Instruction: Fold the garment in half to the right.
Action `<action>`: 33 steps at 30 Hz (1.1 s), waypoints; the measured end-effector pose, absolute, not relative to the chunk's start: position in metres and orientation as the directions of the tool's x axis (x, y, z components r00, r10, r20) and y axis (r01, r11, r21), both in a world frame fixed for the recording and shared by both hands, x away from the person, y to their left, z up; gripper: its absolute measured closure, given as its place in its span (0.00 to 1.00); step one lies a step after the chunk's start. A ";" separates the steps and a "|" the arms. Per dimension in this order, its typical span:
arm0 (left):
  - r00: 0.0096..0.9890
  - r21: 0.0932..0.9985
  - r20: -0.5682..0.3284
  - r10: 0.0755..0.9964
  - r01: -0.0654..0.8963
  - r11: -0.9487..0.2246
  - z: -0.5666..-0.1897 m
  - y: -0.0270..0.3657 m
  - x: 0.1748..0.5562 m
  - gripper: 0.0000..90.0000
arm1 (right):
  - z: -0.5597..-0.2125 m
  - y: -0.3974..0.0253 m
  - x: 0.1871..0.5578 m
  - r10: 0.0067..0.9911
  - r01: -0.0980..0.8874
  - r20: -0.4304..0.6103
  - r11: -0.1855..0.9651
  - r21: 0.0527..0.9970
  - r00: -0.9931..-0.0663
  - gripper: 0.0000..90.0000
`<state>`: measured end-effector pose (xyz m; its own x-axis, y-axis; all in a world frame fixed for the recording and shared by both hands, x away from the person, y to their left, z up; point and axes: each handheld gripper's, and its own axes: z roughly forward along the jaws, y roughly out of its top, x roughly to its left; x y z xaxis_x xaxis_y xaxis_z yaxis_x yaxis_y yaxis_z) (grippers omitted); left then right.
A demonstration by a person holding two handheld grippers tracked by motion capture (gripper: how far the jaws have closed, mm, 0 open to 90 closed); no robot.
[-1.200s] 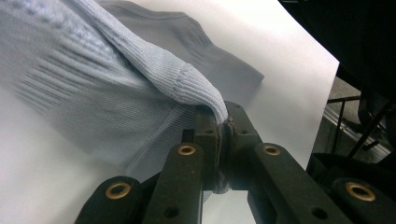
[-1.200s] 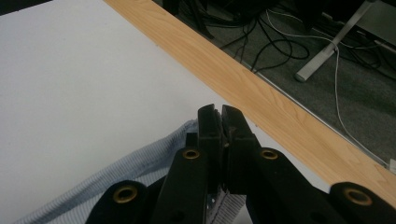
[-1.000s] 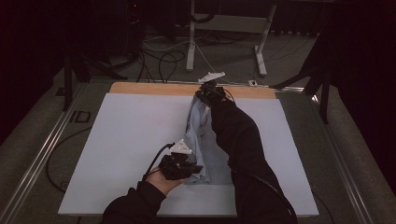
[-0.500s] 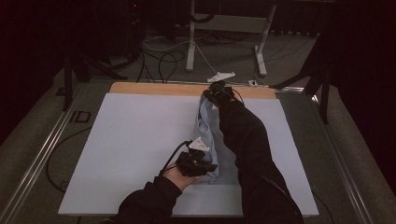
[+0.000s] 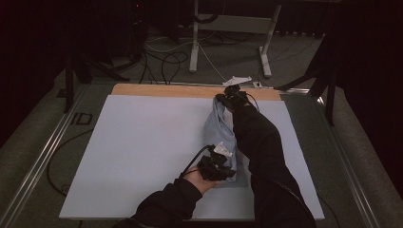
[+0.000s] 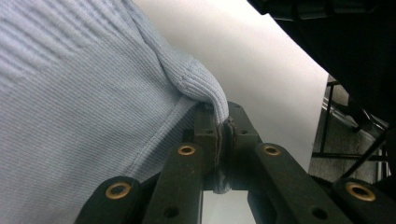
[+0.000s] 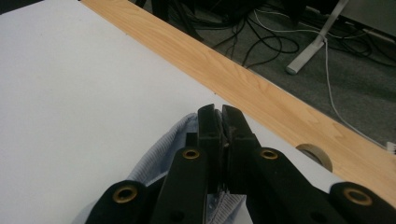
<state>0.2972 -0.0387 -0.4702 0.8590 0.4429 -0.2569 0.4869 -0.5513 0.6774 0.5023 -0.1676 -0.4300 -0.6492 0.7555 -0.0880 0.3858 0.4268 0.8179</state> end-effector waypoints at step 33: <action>0.792 0.675 -0.258 0.554 0.558 -0.482 -0.512 -0.075 0.302 0.96 | -0.483 -0.181 0.527 0.703 0.443 0.022 0.423 0.790 -0.711 0.76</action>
